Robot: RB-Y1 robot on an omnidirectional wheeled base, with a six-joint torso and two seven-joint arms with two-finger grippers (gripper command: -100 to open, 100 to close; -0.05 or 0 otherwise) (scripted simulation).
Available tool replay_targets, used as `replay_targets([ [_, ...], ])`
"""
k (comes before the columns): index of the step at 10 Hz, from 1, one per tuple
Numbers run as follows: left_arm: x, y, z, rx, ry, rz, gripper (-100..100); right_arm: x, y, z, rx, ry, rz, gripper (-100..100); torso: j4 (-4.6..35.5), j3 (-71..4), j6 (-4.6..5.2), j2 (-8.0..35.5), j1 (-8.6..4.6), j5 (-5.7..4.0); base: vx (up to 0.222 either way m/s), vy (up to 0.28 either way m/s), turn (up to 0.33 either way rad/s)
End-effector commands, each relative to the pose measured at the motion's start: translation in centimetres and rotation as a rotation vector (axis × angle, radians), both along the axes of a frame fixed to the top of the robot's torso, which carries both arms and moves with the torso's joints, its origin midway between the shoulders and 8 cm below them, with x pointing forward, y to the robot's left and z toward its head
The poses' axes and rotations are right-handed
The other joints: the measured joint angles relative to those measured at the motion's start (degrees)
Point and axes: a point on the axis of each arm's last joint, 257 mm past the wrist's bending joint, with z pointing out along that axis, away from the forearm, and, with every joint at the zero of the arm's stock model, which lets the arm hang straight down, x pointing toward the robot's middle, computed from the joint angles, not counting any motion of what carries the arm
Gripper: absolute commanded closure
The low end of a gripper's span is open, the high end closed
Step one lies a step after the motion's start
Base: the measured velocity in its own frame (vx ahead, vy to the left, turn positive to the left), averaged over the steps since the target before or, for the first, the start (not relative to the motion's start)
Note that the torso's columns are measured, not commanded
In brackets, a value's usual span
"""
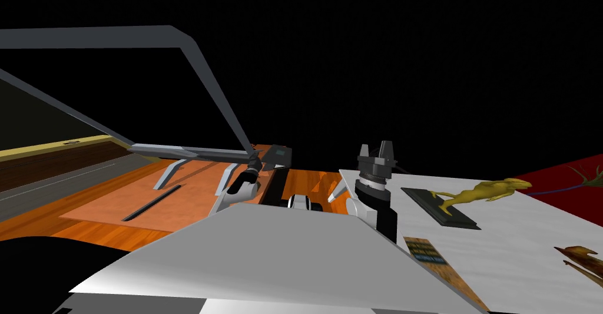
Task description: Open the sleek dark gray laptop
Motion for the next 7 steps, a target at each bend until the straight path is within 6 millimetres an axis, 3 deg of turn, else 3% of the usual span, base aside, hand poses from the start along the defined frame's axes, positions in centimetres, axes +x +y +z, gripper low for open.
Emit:
replay_targets([
  [1,-0.9,0.2,1.3,-0.001,0.002,0.01,-100,0.0,0.0,0.0,0.0,0.0,0.0,0,0.0,0.0,-0.01,0.0,0.01,0.0,0.009,0.001,-0.034],
  [6,-2.7,0.3,4.1,-0.002,0.002,0.028,-100,0.0,0.0,0.0,0.0,0.0,0.0,0,0.04,0.03,-0.01,0.05,-0.04,-0.04,0.006,0.001,-0.026],
  [7,-2.4,0.3,3.6,-0.002,0.003,0.026,-100,0.0,0.0,0.0,0.0,0.0,0.0,0,0.04,0.01,-0.01,0.03,-0.03,-0.03,0.0,0.0,0.0],
])
